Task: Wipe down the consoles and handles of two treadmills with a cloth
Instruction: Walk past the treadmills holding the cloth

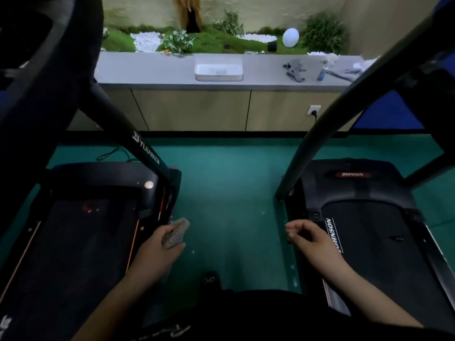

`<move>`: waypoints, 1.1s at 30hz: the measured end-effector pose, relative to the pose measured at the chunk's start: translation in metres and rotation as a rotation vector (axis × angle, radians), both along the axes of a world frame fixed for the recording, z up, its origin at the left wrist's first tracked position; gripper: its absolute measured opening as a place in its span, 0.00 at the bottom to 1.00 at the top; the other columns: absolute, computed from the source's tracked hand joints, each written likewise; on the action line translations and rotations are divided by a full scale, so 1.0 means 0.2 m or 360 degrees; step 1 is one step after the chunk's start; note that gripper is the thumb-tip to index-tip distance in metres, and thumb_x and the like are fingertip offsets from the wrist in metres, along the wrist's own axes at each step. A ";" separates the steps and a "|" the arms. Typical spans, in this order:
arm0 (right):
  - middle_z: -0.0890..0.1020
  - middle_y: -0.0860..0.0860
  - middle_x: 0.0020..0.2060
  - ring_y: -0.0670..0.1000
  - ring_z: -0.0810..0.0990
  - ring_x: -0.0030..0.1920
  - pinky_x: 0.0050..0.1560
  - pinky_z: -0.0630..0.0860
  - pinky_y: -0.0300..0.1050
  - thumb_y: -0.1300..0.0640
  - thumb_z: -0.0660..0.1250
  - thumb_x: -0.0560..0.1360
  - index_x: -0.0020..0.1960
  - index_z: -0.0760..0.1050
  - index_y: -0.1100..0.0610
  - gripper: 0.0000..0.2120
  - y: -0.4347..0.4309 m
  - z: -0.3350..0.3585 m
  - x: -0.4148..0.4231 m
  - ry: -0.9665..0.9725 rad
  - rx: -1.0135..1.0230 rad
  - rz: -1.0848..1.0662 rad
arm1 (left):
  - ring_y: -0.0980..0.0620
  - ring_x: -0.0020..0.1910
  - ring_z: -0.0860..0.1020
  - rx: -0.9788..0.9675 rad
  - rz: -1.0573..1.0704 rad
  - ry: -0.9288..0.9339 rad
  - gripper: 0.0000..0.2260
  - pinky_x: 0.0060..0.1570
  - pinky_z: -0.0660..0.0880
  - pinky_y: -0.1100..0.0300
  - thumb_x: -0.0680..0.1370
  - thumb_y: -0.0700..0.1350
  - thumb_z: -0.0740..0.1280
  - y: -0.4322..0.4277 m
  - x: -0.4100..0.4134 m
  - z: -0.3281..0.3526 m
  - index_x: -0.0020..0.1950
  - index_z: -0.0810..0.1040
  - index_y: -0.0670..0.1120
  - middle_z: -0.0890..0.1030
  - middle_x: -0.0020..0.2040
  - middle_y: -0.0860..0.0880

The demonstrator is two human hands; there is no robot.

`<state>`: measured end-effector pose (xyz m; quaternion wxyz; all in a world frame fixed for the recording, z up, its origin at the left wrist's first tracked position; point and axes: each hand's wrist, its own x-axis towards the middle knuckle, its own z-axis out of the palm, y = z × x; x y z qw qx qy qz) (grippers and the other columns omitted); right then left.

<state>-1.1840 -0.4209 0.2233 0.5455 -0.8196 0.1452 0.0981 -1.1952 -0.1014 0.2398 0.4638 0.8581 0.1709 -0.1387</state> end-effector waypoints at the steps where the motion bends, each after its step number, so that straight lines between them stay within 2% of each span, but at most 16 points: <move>1: 0.83 0.57 0.47 0.52 0.80 0.48 0.54 0.74 0.43 0.69 0.68 0.73 0.47 0.78 0.54 0.10 0.03 0.01 0.10 0.0007 0.0000 -0.0034 | 0.56 0.46 0.75 0.0004 -0.0016 0.0008 0.15 0.42 0.67 0.65 0.73 0.39 0.72 0.03 0.12 0.01 0.54 0.72 0.52 0.77 0.48 0.53; 4: 0.83 0.57 0.46 0.55 0.81 0.48 0.55 0.75 0.46 0.69 0.68 0.73 0.47 0.78 0.55 0.10 0.11 0.04 0.36 -0.0037 0.0027 -0.0092 | 0.54 0.48 0.76 -0.0007 -0.0044 -0.0031 0.16 0.47 0.67 0.63 0.72 0.39 0.73 0.07 0.43 0.03 0.54 0.73 0.52 0.78 0.48 0.52; 11: 0.84 0.56 0.46 0.57 0.82 0.50 0.56 0.76 0.51 0.67 0.67 0.73 0.49 0.79 0.56 0.09 0.11 0.03 0.89 0.0042 0.0049 -0.0244 | 0.52 0.48 0.77 0.0028 -0.0185 -0.0012 0.15 0.47 0.68 0.63 0.73 0.41 0.72 0.05 1.09 0.03 0.57 0.75 0.49 0.78 0.50 0.51; 14: 0.83 0.57 0.47 0.56 0.81 0.50 0.54 0.76 0.48 0.68 0.67 0.73 0.49 0.79 0.56 0.09 0.08 0.01 1.18 0.0071 0.0056 -0.0257 | 0.57 0.43 0.76 0.0030 -0.0194 -0.0002 0.15 0.41 0.68 0.69 0.73 0.41 0.72 0.03 1.37 0.00 0.56 0.75 0.50 0.78 0.47 0.53; 16: 0.83 0.57 0.47 0.52 0.81 0.47 0.50 0.75 0.41 0.68 0.67 0.73 0.49 0.78 0.57 0.09 0.06 0.00 1.40 0.0075 0.0032 -0.0240 | 0.61 0.41 0.75 0.0014 -0.0181 0.0008 0.14 0.37 0.66 0.75 0.73 0.40 0.72 0.02 1.56 -0.02 0.55 0.74 0.51 0.78 0.47 0.53; 17: 0.83 0.56 0.47 0.51 0.80 0.46 0.49 0.75 0.38 0.68 0.67 0.74 0.49 0.78 0.57 0.08 0.04 0.01 1.52 0.0074 0.0030 -0.0232 | 0.60 0.42 0.76 0.0018 -0.0159 0.0019 0.14 0.37 0.66 0.75 0.72 0.40 0.72 0.01 1.65 -0.02 0.54 0.73 0.51 0.79 0.47 0.53; 18: 0.83 0.56 0.47 0.50 0.80 0.46 0.48 0.75 0.38 0.68 0.67 0.74 0.48 0.78 0.56 0.09 0.02 0.01 1.65 0.0069 0.0026 -0.0217 | 0.58 0.43 0.77 0.0013 -0.0136 0.0034 0.14 0.38 0.67 0.74 0.72 0.40 0.73 0.01 1.76 -0.03 0.54 0.74 0.51 0.79 0.48 0.52; 21: 0.83 0.55 0.47 0.51 0.80 0.45 0.52 0.76 0.46 0.67 0.67 0.73 0.45 0.78 0.50 0.12 -0.02 0.03 2.01 0.0043 0.0020 -0.0175 | 0.59 0.45 0.77 0.0001 -0.0136 0.0048 0.15 0.43 0.69 0.67 0.72 0.40 0.73 -0.02 2.07 -0.02 0.55 0.75 0.51 0.80 0.52 0.52; 23: 0.83 0.54 0.47 0.52 0.81 0.44 0.51 0.76 0.48 0.67 0.67 0.73 0.45 0.77 0.49 0.12 -0.05 0.05 2.25 0.0035 0.0048 -0.0176 | 0.56 0.46 0.77 0.0068 -0.0141 0.0032 0.15 0.45 0.68 0.64 0.72 0.41 0.73 -0.05 2.28 0.02 0.55 0.75 0.52 0.79 0.52 0.52; 26: 0.82 0.51 0.47 0.50 0.81 0.44 0.48 0.75 0.43 0.66 0.67 0.74 0.46 0.77 0.50 0.11 -0.07 0.10 2.56 0.0029 0.0047 -0.0121 | 0.54 0.48 0.75 0.0086 -0.0104 -0.0046 0.15 0.42 0.67 0.68 0.72 0.40 0.72 -0.09 2.57 0.07 0.55 0.74 0.50 0.78 0.52 0.51; 28: 0.82 0.49 0.48 0.50 0.82 0.46 0.48 0.75 0.45 0.64 0.66 0.75 0.46 0.77 0.49 0.10 -0.07 0.12 2.74 0.0058 0.0018 -0.0059 | 0.54 0.48 0.74 0.0073 -0.0083 -0.0072 0.14 0.38 0.66 0.70 0.73 0.38 0.71 -0.10 2.74 0.09 0.54 0.73 0.49 0.76 0.52 0.50; 33: 0.82 0.50 0.48 0.53 0.81 0.48 0.48 0.76 0.48 0.64 0.65 0.75 0.47 0.77 0.50 0.09 -0.03 0.12 3.13 0.0090 0.0040 -0.0056 | 0.53 0.47 0.75 0.0150 -0.0033 -0.0024 0.15 0.42 0.64 0.67 0.72 0.39 0.72 -0.05 3.14 0.07 0.57 0.75 0.47 0.77 0.50 0.50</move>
